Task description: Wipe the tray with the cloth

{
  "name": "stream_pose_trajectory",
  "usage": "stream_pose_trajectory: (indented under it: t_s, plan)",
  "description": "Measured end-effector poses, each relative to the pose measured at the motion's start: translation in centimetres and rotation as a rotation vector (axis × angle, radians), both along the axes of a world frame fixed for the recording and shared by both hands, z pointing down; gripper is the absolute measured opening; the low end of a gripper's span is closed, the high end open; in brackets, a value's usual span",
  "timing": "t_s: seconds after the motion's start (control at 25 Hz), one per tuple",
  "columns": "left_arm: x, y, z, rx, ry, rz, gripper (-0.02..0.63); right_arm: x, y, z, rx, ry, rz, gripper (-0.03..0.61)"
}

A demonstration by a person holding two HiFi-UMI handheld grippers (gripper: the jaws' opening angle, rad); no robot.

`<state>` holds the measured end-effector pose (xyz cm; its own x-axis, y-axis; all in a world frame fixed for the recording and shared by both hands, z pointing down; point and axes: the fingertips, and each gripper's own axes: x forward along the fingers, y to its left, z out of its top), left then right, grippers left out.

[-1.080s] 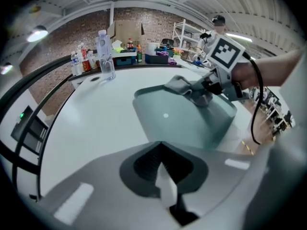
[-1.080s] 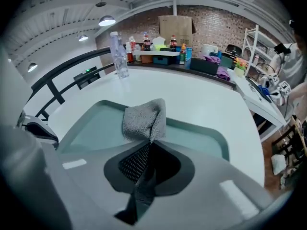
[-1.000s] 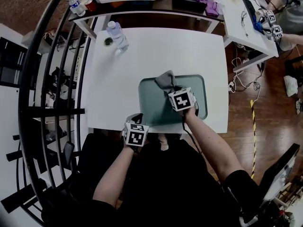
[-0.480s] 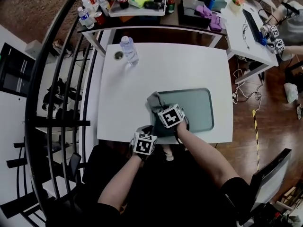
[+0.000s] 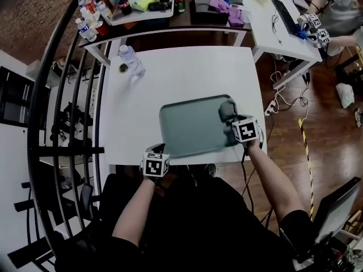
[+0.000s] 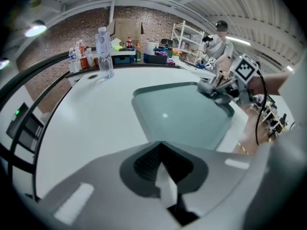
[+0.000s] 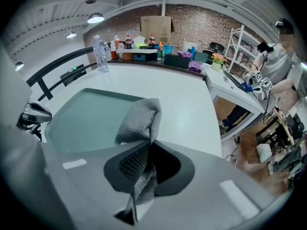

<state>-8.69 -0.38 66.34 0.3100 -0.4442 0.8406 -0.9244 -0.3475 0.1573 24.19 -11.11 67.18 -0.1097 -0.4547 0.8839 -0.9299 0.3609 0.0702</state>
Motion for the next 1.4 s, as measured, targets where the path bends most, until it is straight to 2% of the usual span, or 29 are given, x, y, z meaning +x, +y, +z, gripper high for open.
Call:
stream_pose_trajectory:
  t_s: [0.12, 0.28, 0.64, 0.92, 1.0, 1.12, 1.24, 1.32, 1.4]
  plan:
    - [-0.1, -0.4, -0.4, -0.001, 0.002, -0.037, 0.021, 0.8, -0.4, 0.1, 0.020, -0.035, 0.015, 0.020]
    - [-0.3, 0.1, -0.2, -0.012, 0.036, -0.053, 0.021, -0.5, 0.3, 0.3, 0.030, -0.028, 0.004, 0.020]
    - [-0.3, -0.3, -0.4, -0.009, 0.092, -0.013, 0.021, -4.8, 0.6, 0.3, -0.005, -0.048, 0.015, 0.020]
    - [-0.2, -0.1, -0.3, 0.005, 0.048, 0.035, 0.021, -17.2, 2.7, 0.3, -0.069, -0.220, -0.073, 0.020]
    - [-0.2, -0.1, -0.4, -0.008, 0.056, 0.026, 0.021, -20.4, 3.4, 0.2, -0.080, -0.215, -0.124, 0.020]
    - [-0.1, -0.1, -0.6, -0.029, 0.094, -0.005, 0.022, -23.9, 3.4, -0.8, -0.045, -0.150, -0.219, 0.020]
    - [0.1, -0.2, -0.6, -0.027, 0.095, 0.018, 0.021, -27.6, 4.4, -1.0, -0.060, -0.183, -0.277, 0.020]
    - [0.2, -0.2, -0.5, -0.028, 0.094, 0.037, 0.023, -28.8, 4.9, -0.9, -0.068, -0.195, -0.308, 0.020]
    - [-0.1, -0.1, -0.5, -0.033, 0.098, 0.043, 0.023, -28.4, 4.9, -1.0, -0.062, -0.192, -0.305, 0.020]
